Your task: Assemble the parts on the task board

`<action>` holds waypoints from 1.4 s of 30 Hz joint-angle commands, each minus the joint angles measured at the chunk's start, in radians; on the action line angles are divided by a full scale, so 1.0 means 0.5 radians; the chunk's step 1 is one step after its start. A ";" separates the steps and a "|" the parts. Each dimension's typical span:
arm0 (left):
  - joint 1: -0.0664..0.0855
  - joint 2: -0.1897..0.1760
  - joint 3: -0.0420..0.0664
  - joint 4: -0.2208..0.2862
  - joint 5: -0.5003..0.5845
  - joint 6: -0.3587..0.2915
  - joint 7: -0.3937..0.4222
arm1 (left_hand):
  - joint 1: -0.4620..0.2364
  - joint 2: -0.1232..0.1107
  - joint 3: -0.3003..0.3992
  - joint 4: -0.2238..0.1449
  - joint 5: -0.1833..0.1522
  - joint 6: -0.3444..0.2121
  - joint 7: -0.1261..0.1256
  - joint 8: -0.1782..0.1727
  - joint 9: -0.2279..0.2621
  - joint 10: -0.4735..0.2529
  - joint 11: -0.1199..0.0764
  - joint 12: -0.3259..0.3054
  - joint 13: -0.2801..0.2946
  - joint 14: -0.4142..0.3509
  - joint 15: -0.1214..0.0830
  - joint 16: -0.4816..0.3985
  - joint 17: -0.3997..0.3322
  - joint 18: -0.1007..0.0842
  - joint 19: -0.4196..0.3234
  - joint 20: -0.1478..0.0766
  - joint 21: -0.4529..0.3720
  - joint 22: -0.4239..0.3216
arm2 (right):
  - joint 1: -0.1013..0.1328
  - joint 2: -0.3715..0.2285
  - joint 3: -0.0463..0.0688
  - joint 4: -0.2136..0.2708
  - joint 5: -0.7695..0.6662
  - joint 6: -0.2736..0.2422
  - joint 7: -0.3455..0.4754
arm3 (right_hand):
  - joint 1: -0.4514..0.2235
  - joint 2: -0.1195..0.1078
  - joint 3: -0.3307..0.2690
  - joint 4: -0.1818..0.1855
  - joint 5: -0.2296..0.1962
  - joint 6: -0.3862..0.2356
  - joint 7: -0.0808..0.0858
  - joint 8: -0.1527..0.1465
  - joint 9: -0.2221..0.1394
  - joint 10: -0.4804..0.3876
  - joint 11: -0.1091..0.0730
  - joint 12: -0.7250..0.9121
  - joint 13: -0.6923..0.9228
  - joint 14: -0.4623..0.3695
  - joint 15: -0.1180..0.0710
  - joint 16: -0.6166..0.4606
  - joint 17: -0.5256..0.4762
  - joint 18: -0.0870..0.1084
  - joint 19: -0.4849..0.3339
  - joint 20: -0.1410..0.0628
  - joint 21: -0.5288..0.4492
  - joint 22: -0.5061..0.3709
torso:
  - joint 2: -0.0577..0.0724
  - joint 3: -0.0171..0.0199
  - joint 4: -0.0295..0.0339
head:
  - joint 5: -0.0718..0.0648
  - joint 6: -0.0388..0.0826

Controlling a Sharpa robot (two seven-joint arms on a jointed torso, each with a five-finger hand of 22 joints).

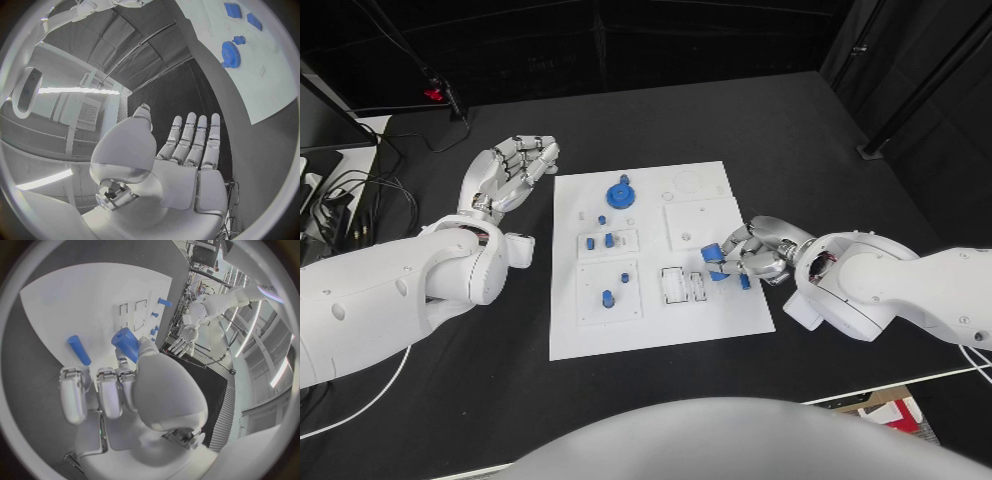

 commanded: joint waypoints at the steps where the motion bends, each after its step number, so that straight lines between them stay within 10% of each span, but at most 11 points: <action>1: 0.002 0.006 0.002 -0.003 0.000 0.016 0.165 | -0.005 0.020 -0.012 0.004 0.009 -0.010 0.255 0.006 -0.003 -0.012 0.000 0.010 -0.003 -0.008 -0.004 0.013 -0.002 0.008 0.008 0.003 0.009 -0.003 | 0.005 -0.014 0.002 0.017 0.207 -0.088 0.139 | 0.041 0.019 0.129 -0.116 0.005 0.142 -0.123 0.003 0.009 0.212 -0.013 0.005 0.524 0.215 -0.012 0.005 0.527 -0.015 0.208 -0.011 0.007 0.527 | 0.000 -0.0016 0.002 | -0.009 0.000; 19: -0.001 0.021 0.002 -0.013 0.000 0.025 0.158 | -0.005 0.023 -0.014 0.004 0.010 -0.011 0.255 0.008 -0.003 -0.012 0.000 0.012 -0.003 -0.008 -0.004 0.015 -0.005 0.008 0.009 0.003 0.009 -0.003 | 0.007 0.073 0.002 -0.054 0.878 0.270 0.319 | -0.066 0.068 0.104 -0.020 0.048 0.184 -0.122 -0.061 0.008 0.212 -0.013 0.005 0.524 0.215 -0.019 0.005 0.527 -0.015 0.208 -0.016 0.007 0.527 | 0.000 -0.0017 0.002 | 0.016 0.000; 42: -0.003 0.023 0.002 -0.017 0.000 0.031 0.153 | -0.005 0.025 -0.015 0.004 0.010 -0.011 0.255 0.009 -0.004 -0.012 0.000 0.013 -0.004 -0.009 -0.004 0.016 -0.006 0.008 0.009 0.003 0.009 -0.004 | 0.006 0.186 0.001 -0.097 0.423 0.241 0.125 | -0.188 0.108 0.035 -0.016 -0.027 0.203 -0.118 -0.116 0.009 0.212 -0.010 0.005 0.524 0.215 -0.021 0.005 0.527 -0.015 0.208 -0.020 0.007 0.527 | 0.002 -0.0004 0.000 | 0.032 0.000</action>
